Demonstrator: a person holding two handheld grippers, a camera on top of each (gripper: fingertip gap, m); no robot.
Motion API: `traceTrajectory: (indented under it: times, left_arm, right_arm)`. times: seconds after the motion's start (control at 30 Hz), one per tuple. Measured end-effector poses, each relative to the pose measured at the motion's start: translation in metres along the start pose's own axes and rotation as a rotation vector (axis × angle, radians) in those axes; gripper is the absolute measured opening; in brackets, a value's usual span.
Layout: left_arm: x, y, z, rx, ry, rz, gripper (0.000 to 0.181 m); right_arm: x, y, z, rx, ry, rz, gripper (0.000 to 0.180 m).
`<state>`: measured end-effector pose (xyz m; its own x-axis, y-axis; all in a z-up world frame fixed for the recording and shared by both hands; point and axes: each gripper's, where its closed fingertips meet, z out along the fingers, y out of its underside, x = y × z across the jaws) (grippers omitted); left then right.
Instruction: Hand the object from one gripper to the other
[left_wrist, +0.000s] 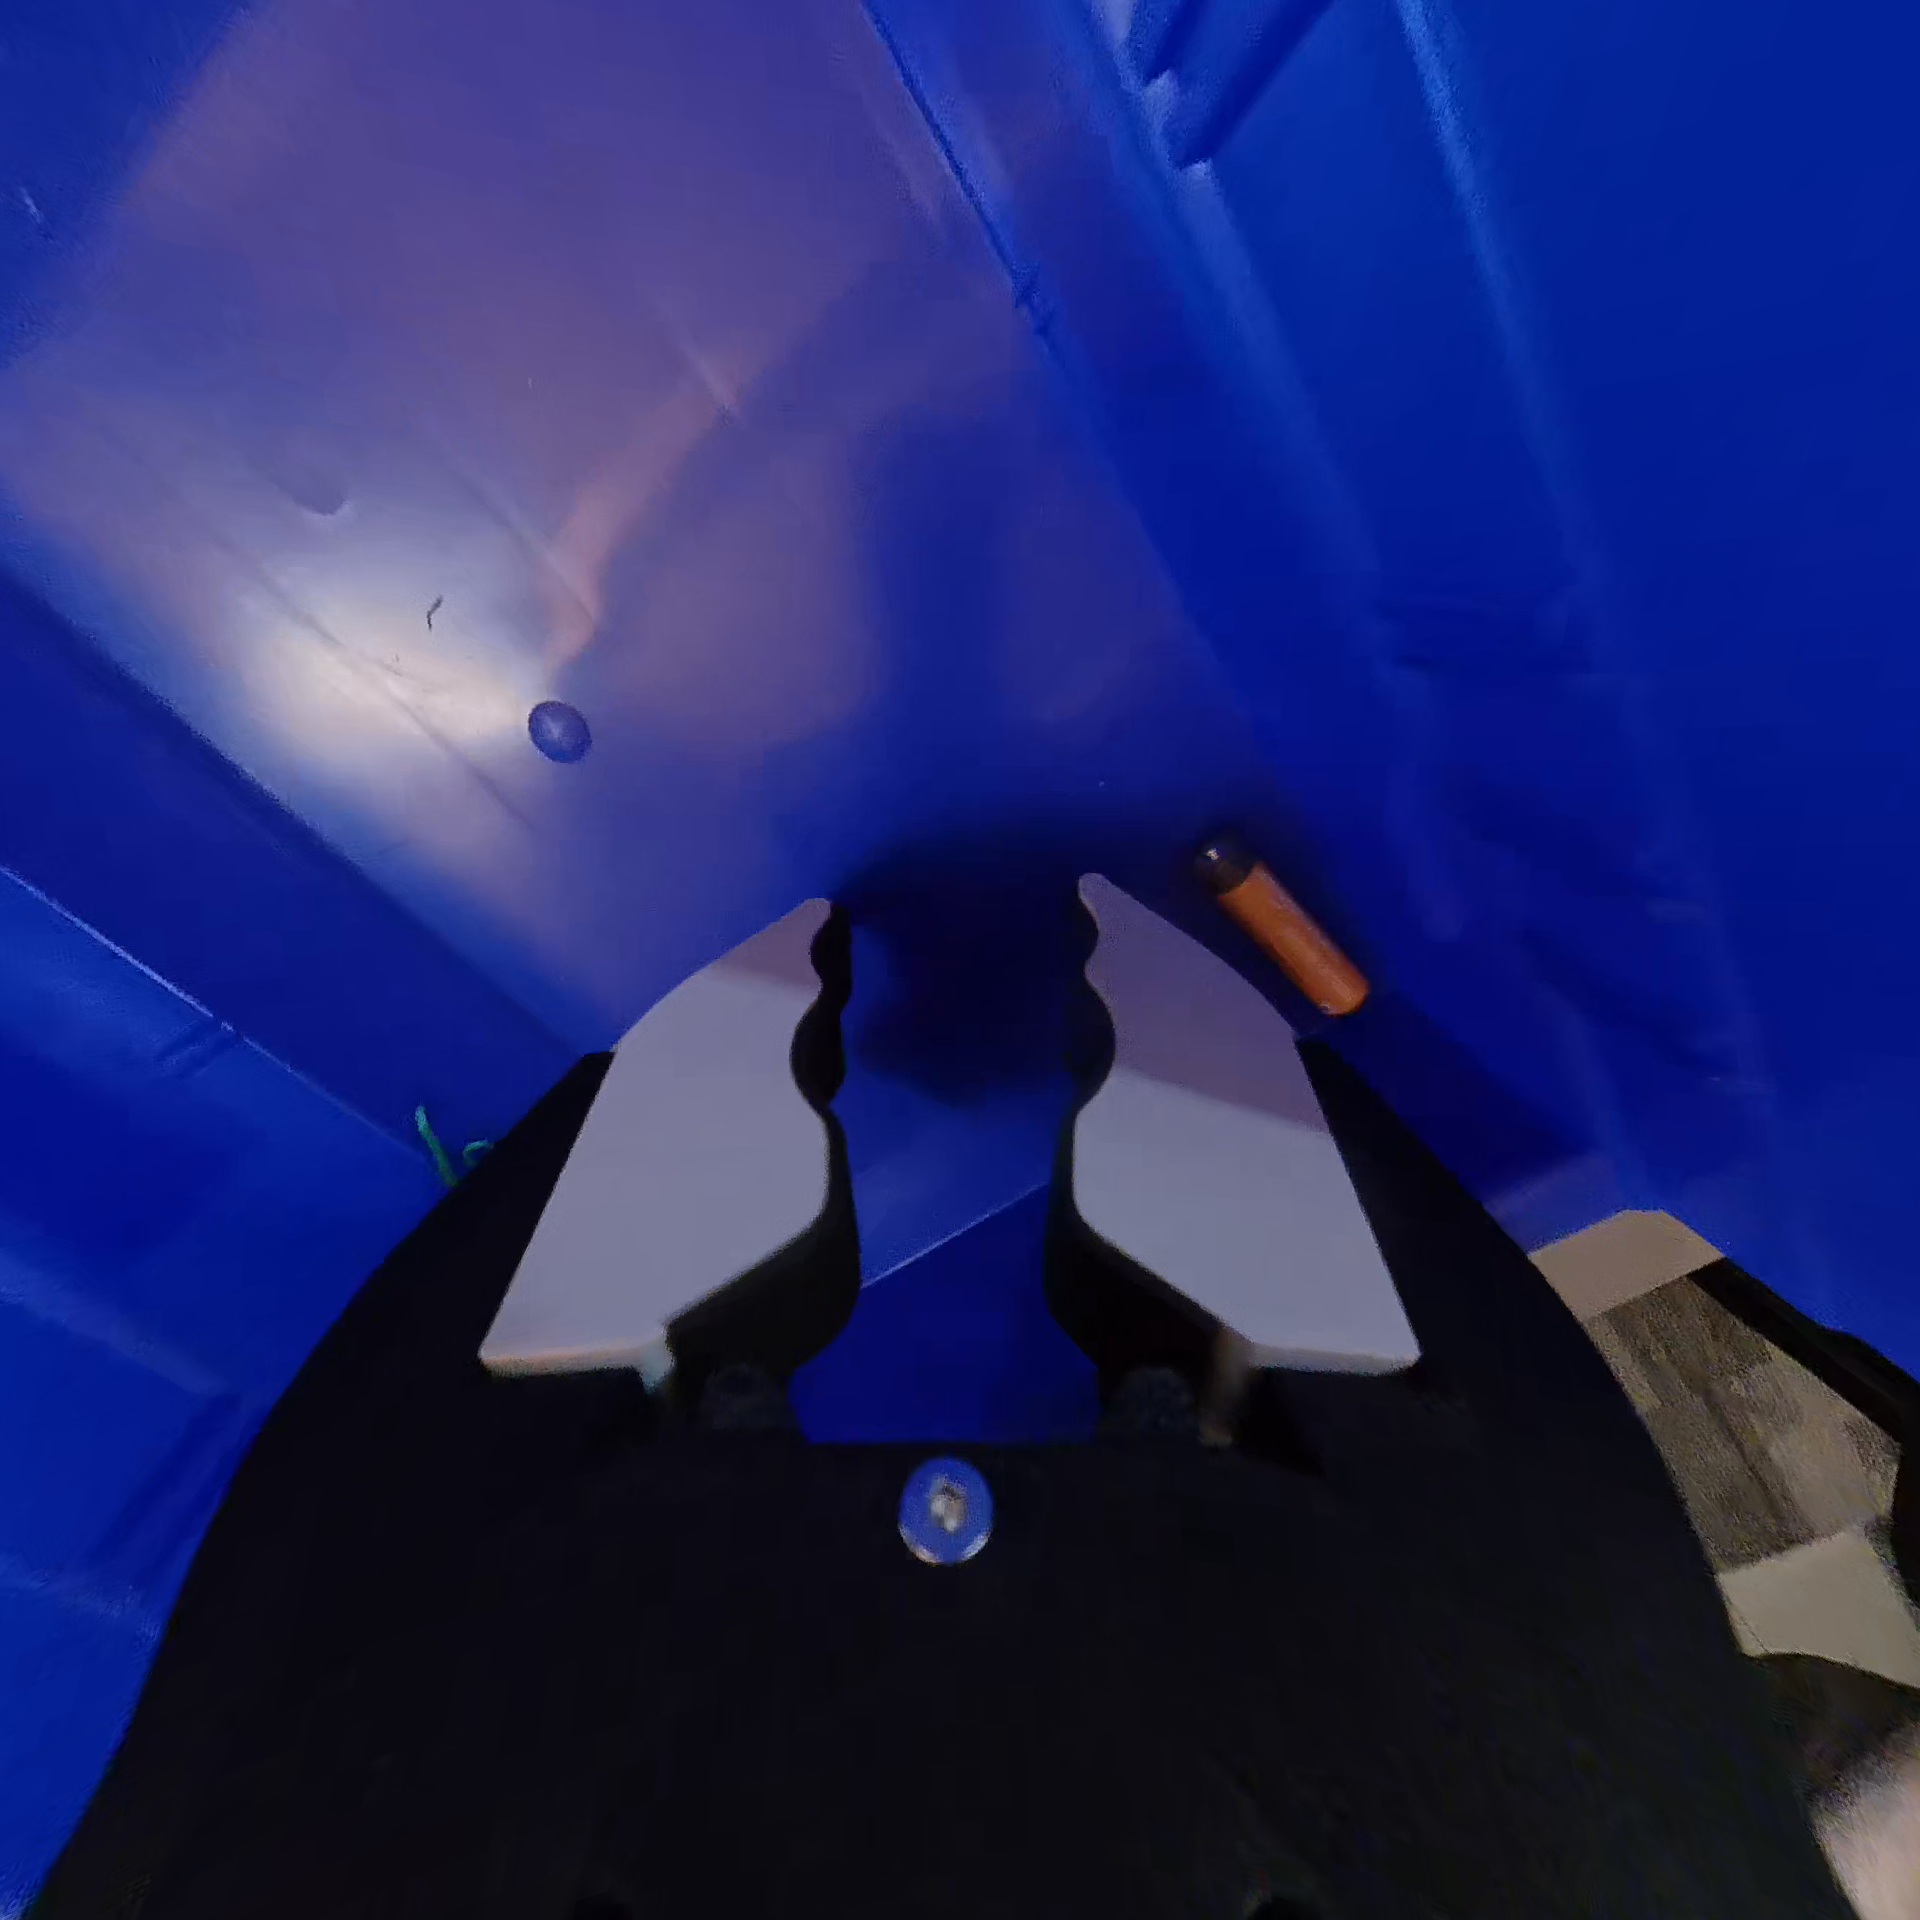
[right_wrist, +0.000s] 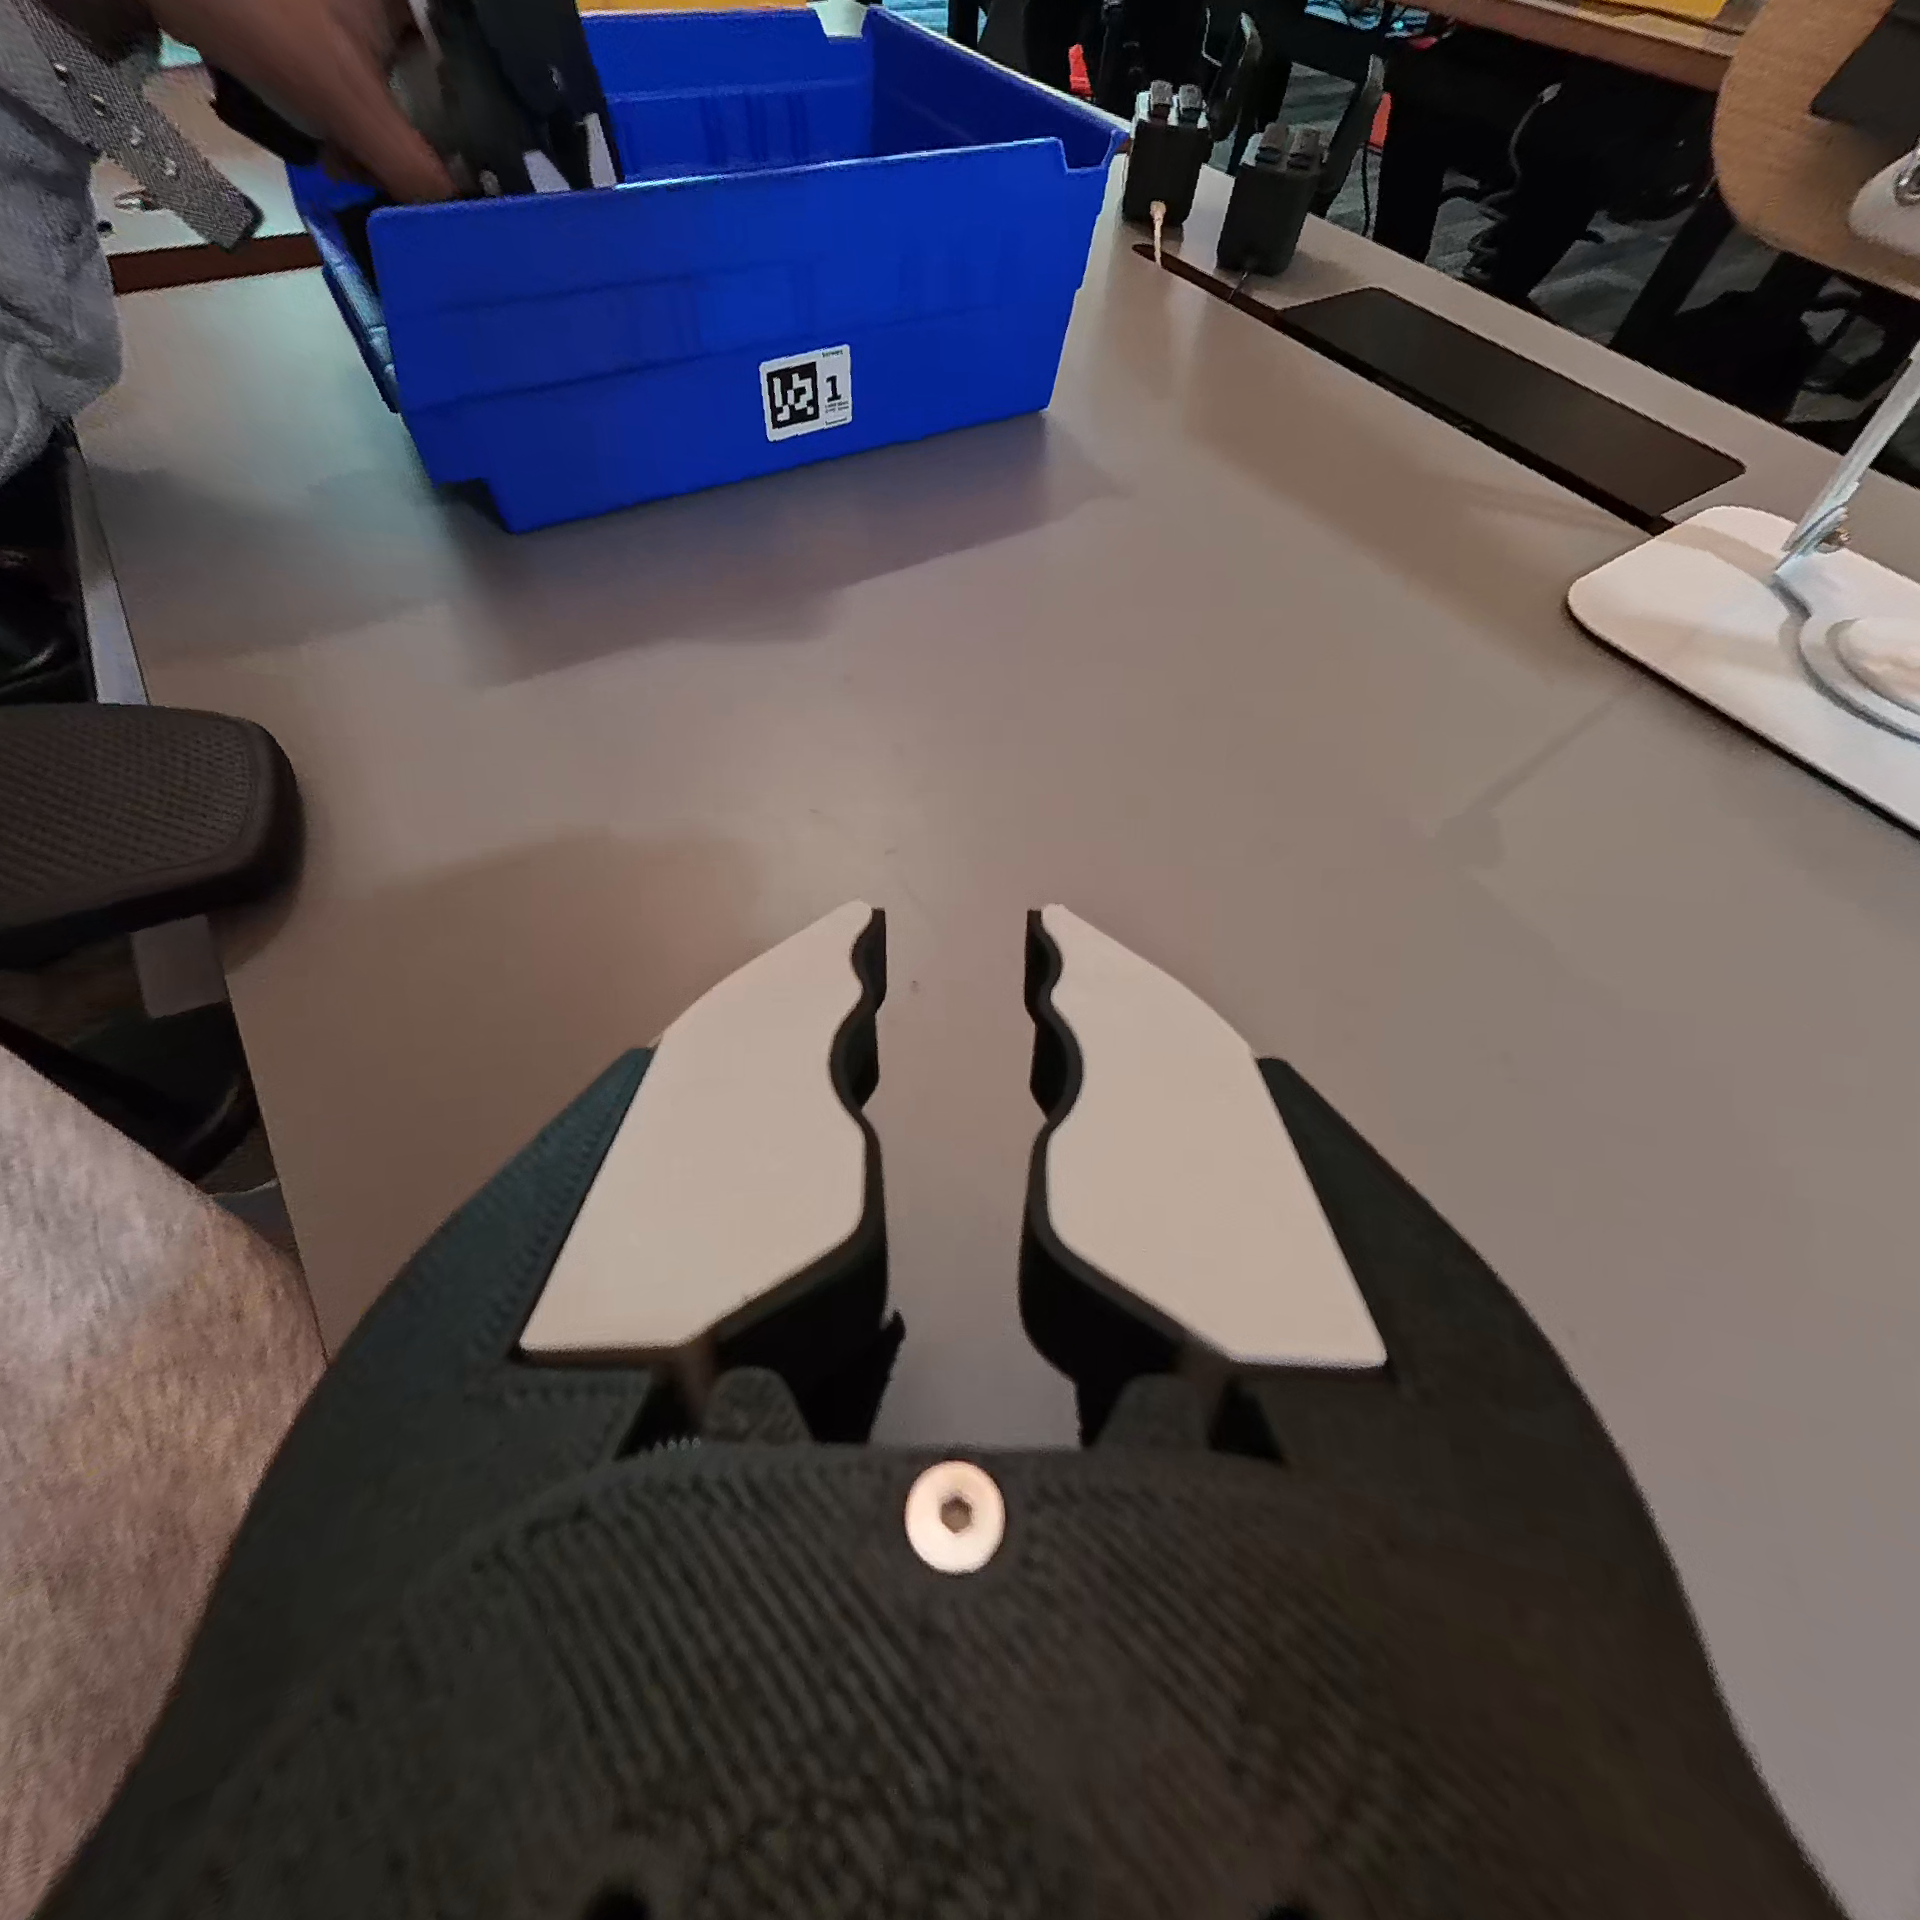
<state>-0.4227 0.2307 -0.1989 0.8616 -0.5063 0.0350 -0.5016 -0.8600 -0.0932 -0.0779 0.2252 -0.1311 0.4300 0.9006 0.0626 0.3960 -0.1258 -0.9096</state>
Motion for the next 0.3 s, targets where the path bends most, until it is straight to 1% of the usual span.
traceTrajectory:
  times: [0.07,0.17,0.2,0.3]
  left_arm:
    - [0.012,-0.007,-0.006,0.075,0.069,0.015,0.035]
    - [0.04,-0.015,-0.02,0.161,0.234,0.033,0.029]
    - [0.044,-0.014,-0.021,0.147,0.256,0.033,0.027]
    - [0.04,0.0,-0.008,0.019,0.222,0.062,0.025]
  right_arm:
    - [0.001,0.0,-0.001,0.002,0.003,0.007,0.026]
    - [0.002,0.0,0.0,0.006,-0.002,0.019,0.026]
    - [0.001,0.0,0.001,0.008,-0.006,0.021,0.026]
    - [-0.001,-0.002,0.004,0.011,-0.014,0.009,0.026]
